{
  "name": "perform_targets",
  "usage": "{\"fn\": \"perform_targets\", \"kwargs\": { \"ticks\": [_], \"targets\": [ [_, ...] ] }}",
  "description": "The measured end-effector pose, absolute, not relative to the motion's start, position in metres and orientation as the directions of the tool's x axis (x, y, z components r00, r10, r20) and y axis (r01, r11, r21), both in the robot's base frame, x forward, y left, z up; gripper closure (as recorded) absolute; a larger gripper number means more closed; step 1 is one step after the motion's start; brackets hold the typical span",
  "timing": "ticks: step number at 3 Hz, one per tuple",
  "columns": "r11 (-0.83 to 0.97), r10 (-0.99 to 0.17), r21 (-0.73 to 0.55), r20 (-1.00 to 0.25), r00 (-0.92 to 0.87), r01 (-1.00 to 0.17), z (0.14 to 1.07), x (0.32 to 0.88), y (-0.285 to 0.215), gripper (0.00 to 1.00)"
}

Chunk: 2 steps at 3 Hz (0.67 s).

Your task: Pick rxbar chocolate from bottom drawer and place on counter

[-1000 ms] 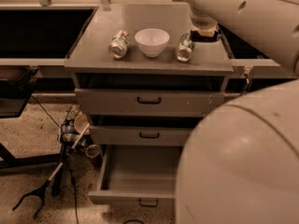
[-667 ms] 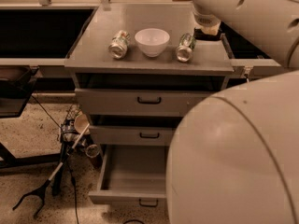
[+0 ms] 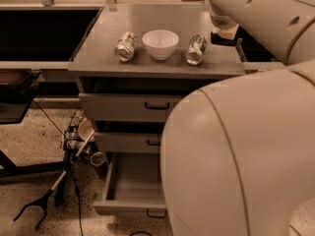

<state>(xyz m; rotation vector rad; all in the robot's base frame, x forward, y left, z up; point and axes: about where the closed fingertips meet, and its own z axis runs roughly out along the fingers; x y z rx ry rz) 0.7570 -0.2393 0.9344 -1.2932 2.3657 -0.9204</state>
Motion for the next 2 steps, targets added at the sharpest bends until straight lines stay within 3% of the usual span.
{"fn": "perform_targets", "kwargs": {
  "ticks": [2],
  "targets": [
    [0.444, -0.791, -0.594, 0.092, -0.605, -0.671, 0.902, 0.774, -0.253, 1.00]
  ]
}}
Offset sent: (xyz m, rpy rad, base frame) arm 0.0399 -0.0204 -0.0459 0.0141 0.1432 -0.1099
